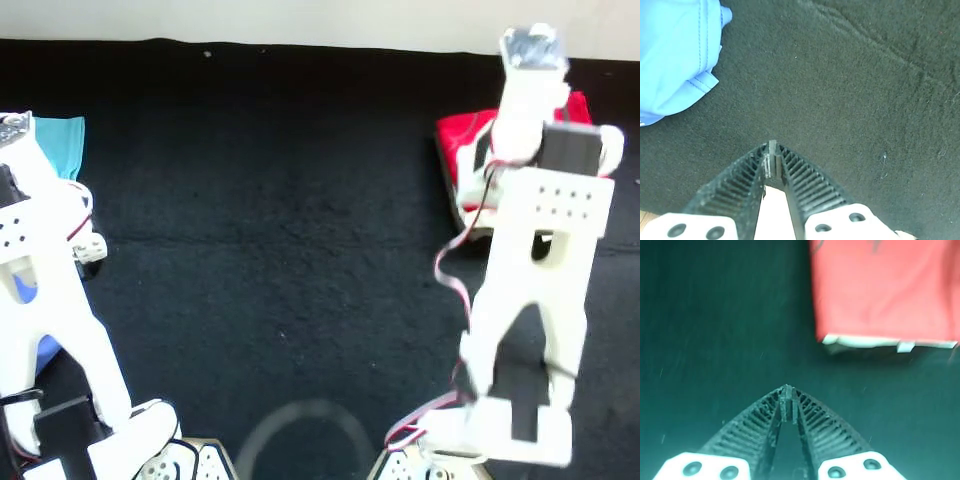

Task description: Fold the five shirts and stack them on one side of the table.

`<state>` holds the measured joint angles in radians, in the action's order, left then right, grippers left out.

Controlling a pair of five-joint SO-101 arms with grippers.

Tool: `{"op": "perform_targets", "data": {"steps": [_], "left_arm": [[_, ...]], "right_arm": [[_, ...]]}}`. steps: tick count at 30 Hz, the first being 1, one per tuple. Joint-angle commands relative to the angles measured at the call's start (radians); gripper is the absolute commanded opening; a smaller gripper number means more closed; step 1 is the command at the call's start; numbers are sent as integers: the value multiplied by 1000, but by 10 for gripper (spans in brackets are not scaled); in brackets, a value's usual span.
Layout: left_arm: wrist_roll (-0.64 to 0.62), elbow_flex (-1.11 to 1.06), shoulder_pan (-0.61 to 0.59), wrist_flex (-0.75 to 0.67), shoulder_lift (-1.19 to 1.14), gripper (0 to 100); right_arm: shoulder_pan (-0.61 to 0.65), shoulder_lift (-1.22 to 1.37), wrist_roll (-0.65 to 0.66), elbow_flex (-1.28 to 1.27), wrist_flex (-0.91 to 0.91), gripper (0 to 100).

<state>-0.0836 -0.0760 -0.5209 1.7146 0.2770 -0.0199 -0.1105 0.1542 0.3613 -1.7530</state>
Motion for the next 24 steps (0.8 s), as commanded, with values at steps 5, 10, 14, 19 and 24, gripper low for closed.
{"op": "perform_targets", "data": {"steps": [5, 10, 14, 19, 24], "left_arm": [[74, 4, 10, 26, 35, 10], [192, 2, -67, 25, 35, 10], [275, 7, -165, 17, 35, 11], [397, 13, -282, -48, 27, 112], [465, 2, -441, -206, 24, 171]], "right_arm": [[28, -305, -6, -516, 173, 6], [28, -432, -5, -840, 367, 6], [45, -458, -5, -1052, 539, 17], [77, -458, -5, -1198, 676, 124], [96, -458, -5, -1333, 826, 145]]}}
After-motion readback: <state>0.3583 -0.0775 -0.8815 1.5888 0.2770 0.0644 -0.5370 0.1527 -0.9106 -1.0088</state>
